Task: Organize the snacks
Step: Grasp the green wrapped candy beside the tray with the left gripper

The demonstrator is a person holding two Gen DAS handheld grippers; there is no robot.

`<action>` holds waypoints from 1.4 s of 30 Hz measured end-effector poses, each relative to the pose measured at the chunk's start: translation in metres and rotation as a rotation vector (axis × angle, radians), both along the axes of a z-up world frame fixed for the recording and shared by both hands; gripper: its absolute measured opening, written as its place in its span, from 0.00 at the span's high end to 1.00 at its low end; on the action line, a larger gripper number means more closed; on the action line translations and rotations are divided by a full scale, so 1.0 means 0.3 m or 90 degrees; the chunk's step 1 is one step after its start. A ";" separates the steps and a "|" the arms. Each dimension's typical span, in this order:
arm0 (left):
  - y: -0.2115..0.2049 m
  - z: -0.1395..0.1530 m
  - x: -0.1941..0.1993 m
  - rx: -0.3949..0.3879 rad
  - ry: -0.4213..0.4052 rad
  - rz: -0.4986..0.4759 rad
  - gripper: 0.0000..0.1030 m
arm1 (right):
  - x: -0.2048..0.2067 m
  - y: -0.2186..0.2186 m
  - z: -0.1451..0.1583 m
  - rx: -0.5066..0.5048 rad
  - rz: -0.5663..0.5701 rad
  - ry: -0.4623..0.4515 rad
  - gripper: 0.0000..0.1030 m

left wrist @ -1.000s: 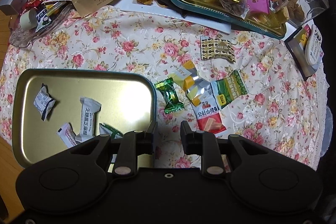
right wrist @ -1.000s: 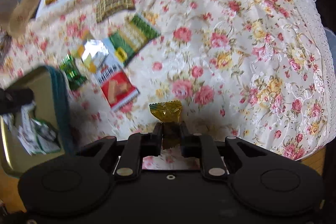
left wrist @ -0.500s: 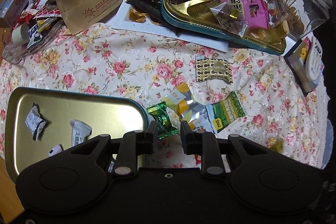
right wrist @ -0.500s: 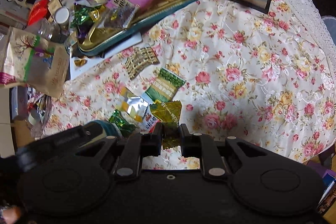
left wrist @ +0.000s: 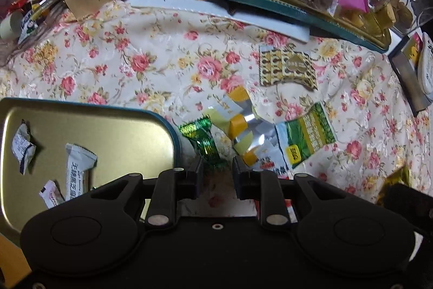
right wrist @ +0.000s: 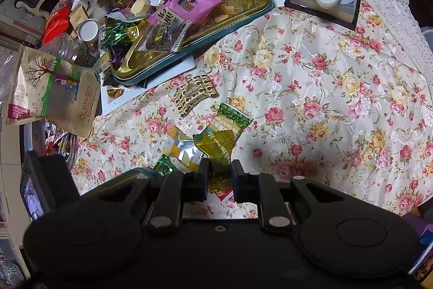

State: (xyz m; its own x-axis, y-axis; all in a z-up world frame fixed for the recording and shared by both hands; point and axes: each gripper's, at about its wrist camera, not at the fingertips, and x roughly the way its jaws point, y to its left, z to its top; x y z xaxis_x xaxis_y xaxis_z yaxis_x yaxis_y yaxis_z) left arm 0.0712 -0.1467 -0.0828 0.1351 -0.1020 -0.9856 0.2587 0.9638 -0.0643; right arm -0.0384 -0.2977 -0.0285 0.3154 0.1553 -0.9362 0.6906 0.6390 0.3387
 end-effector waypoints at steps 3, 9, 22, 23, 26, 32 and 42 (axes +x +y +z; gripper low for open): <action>-0.014 -0.004 0.005 0.020 -0.020 0.003 0.69 | 0.002 -0.001 0.000 0.002 0.006 -0.002 0.82; -0.037 -0.052 0.010 0.045 -0.015 0.007 0.69 | 0.003 -0.022 -0.004 0.010 -0.001 -0.005 0.82; -0.073 -0.110 0.018 0.087 -0.028 0.011 0.68 | -0.001 -0.034 -0.003 0.032 -0.002 -0.014 0.82; -0.068 -0.120 0.025 0.081 -0.017 0.017 0.68 | -0.002 -0.035 -0.002 0.033 -0.002 -0.015 0.82; -0.061 -0.135 0.036 0.065 -0.004 0.035 0.67 | -0.004 -0.038 0.001 0.031 -0.005 -0.015 0.82; -0.074 -0.139 0.039 0.069 -0.008 0.033 0.70 | -0.010 -0.048 0.001 0.034 -0.008 -0.016 0.82; -0.125 -0.064 -0.010 0.057 -0.016 0.000 0.78 | -0.017 -0.054 0.003 0.031 -0.014 -0.013 0.82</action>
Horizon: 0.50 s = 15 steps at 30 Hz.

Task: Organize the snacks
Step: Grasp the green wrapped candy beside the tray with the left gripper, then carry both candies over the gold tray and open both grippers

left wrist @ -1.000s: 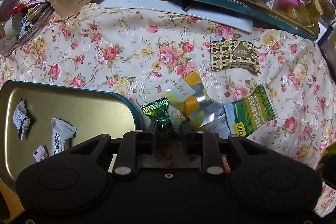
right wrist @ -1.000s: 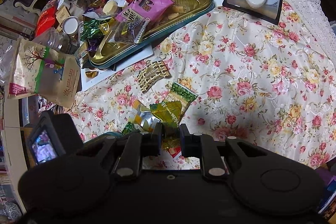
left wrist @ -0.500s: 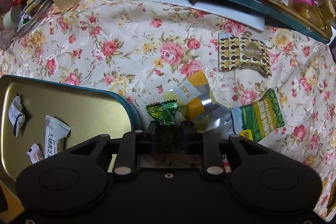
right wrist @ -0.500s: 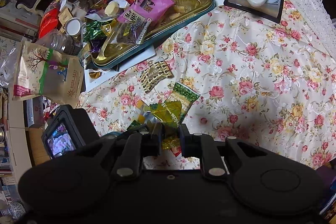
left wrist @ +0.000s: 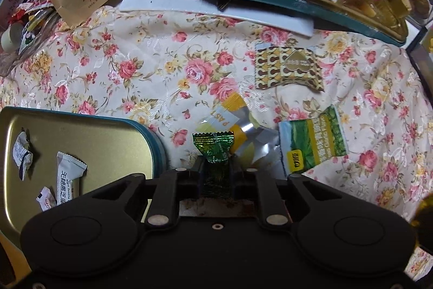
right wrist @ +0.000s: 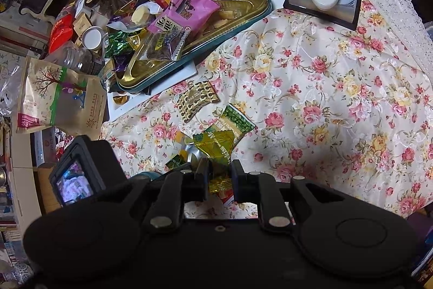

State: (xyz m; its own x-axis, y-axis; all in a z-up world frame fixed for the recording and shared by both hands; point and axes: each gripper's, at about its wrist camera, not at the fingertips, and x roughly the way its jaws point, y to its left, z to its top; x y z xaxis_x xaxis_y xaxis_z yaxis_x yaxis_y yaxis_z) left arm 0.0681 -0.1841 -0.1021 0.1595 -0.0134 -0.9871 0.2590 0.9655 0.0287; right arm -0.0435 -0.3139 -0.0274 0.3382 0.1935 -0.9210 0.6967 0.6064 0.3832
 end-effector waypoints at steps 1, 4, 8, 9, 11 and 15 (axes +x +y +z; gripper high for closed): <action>-0.003 0.011 -0.006 -0.003 -0.001 -0.001 0.78 | 0.000 0.000 -0.002 -0.001 -0.001 0.002 0.82; -0.002 0.041 -0.020 -0.012 0.001 -0.006 0.78 | -0.002 -0.002 -0.007 -0.001 -0.005 0.008 0.82; 0.010 0.082 -0.045 -0.018 -0.001 -0.014 0.78 | 0.001 0.001 -0.009 -0.005 -0.006 0.012 0.82; 0.010 0.102 -0.055 -0.019 -0.002 -0.018 0.78 | 0.001 0.003 -0.009 -0.006 -0.005 0.014 0.82; 0.012 0.128 -0.061 -0.020 -0.002 -0.024 0.78 | 0.001 0.004 -0.013 -0.007 -0.006 0.017 0.82; 0.028 0.175 -0.078 -0.013 -0.018 -0.039 0.78 | -0.001 0.010 -0.016 -0.004 -0.005 0.022 0.82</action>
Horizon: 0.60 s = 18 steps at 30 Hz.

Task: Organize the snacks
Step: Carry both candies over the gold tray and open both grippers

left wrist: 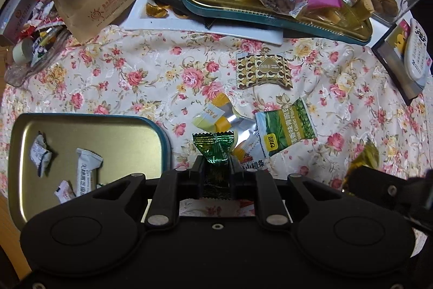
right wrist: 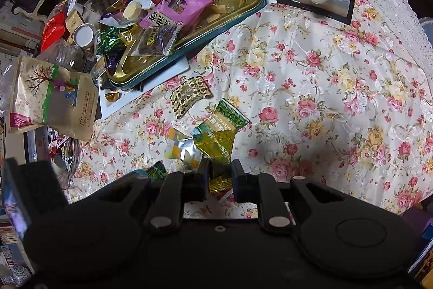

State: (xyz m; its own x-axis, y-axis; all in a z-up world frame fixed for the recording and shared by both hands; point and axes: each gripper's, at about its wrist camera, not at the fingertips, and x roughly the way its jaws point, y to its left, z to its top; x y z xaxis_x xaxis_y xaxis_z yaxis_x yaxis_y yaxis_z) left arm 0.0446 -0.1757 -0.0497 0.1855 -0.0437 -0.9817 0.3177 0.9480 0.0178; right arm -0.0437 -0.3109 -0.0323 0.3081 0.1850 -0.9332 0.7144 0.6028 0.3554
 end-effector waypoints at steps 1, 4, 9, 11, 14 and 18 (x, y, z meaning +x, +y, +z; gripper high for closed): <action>0.003 0.012 -0.005 0.002 -0.008 -0.006 0.78 | -0.002 0.001 0.001 0.001 0.001 0.000 0.82; 0.014 0.046 -0.021 0.012 -0.034 -0.020 0.78 | -0.006 0.007 0.004 -0.001 0.006 0.001 0.82; 0.037 0.083 -0.041 0.008 -0.045 -0.034 0.78 | -0.015 0.014 -0.003 -0.002 0.009 0.010 0.82; 0.046 0.089 -0.041 0.002 -0.041 -0.035 0.78 | -0.016 0.019 -0.010 -0.001 0.010 0.015 0.82; 0.067 0.094 -0.039 0.001 -0.037 -0.023 0.78 | -0.016 0.033 -0.019 -0.006 0.014 0.021 0.82; 0.106 0.105 -0.027 0.003 -0.035 -0.008 0.78 | -0.013 0.057 -0.029 -0.013 0.025 0.028 0.82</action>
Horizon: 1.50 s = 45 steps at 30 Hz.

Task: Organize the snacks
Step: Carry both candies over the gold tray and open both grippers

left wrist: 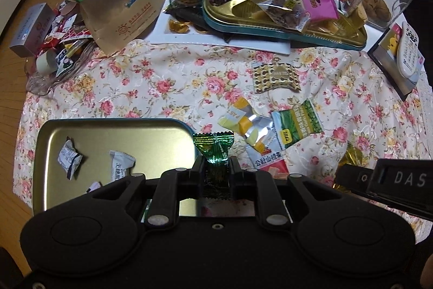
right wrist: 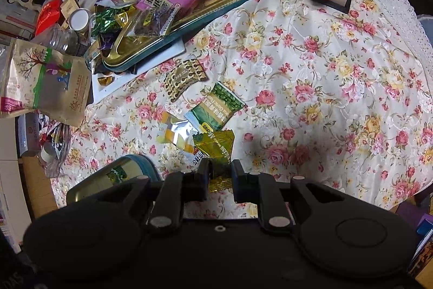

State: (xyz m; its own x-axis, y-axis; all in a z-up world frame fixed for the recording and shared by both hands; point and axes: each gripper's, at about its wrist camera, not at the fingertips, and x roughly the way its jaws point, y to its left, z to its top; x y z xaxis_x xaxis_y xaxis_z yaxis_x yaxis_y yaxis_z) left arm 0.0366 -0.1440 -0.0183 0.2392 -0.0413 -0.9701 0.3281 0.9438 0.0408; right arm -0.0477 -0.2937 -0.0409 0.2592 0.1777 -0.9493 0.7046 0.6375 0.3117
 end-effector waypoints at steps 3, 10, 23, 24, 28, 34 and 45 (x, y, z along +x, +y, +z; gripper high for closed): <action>0.035 0.015 0.017 -0.007 0.005 0.015 0.78 | 0.002 0.020 -0.007 -0.001 0.009 0.002 0.82; 0.126 0.043 0.055 -0.006 -0.001 0.050 0.78 | 0.016 0.077 -0.025 -0.011 0.024 0.012 0.82; 0.278 0.046 0.109 0.015 -0.011 0.092 0.78 | 0.104 0.222 -0.033 -0.013 0.063 0.002 0.82; 0.299 0.043 0.115 0.015 -0.009 0.098 0.78 | 0.115 0.237 -0.033 -0.011 0.068 -0.001 0.82; 0.370 0.033 0.137 0.018 -0.002 0.126 0.78 | 0.156 0.302 -0.030 -0.012 0.090 -0.013 0.82; 0.461 0.032 0.164 0.025 -0.004 0.152 0.78 | 0.216 0.406 -0.039 -0.005 0.126 -0.028 0.82; 0.600 0.025 0.200 0.035 0.001 0.221 0.77 | 0.262 0.546 -0.032 -0.019 0.186 -0.058 0.82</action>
